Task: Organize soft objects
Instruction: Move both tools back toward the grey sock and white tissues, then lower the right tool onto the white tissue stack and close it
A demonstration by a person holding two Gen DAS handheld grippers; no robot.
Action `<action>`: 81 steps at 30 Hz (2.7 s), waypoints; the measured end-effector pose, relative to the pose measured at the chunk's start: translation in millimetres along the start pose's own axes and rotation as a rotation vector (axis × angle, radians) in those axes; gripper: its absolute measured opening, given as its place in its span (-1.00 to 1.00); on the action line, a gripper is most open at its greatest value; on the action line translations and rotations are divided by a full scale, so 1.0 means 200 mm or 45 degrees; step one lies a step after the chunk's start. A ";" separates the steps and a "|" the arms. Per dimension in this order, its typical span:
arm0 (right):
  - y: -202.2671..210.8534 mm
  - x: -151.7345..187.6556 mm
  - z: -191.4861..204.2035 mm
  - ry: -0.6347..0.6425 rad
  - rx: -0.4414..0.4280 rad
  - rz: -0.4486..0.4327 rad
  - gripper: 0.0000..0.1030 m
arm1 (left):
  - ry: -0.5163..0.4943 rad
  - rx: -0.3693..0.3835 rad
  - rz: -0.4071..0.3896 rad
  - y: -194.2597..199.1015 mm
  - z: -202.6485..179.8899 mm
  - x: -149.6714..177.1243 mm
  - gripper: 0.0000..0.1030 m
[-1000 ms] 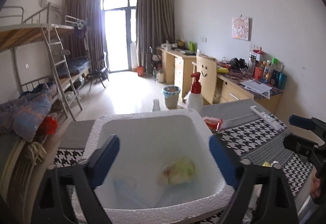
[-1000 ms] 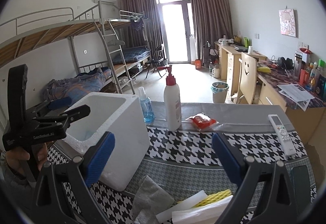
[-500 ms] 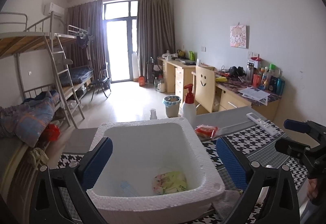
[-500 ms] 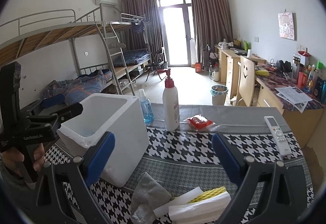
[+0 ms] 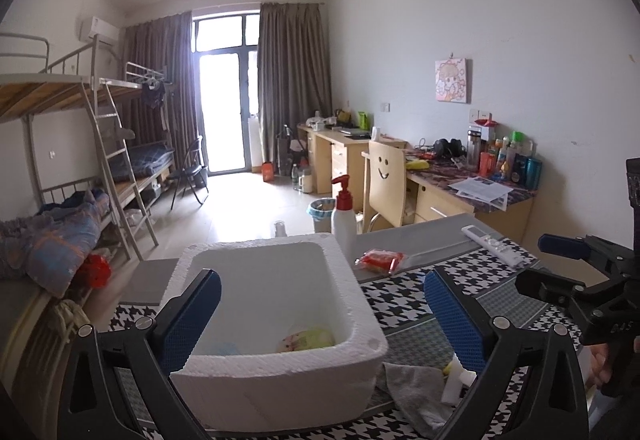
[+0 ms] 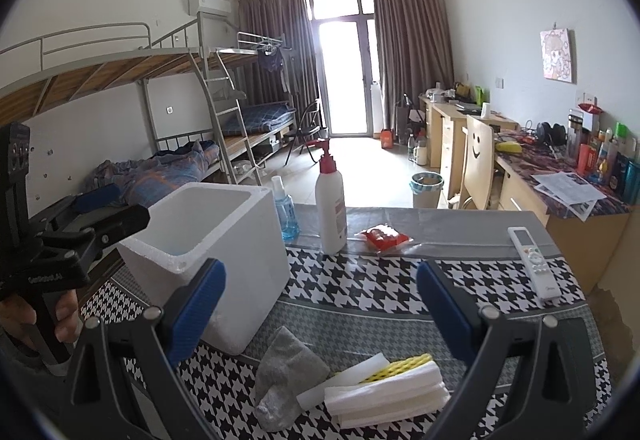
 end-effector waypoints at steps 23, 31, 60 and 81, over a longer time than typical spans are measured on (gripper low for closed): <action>0.12 0.13 -0.03 -0.013 0.012 -0.050 0.90 | 0.015 0.091 -0.045 0.15 -0.18 0.15 0.98; 0.13 0.21 -0.04 -0.021 0.016 -0.040 0.90 | 0.042 0.119 -0.047 0.16 -0.20 0.23 0.98; 0.10 0.43 -0.14 -0.051 0.095 0.026 0.90 | 0.043 0.199 0.108 0.03 -0.35 0.53 0.98; -0.06 0.65 -0.22 -0.131 0.077 0.210 0.90 | 0.049 0.235 0.238 -0.08 -0.40 0.64 0.98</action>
Point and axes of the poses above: each gripper's, at about its wrist camera, not at the fingertips, and y roughly against the way its jaws point, z to its left, x to its underside, the point moved 9 cm from there along -y, roughly the way its jaws point, and after that the axes turned 4 degrees about -x, right-handed, at the moved point
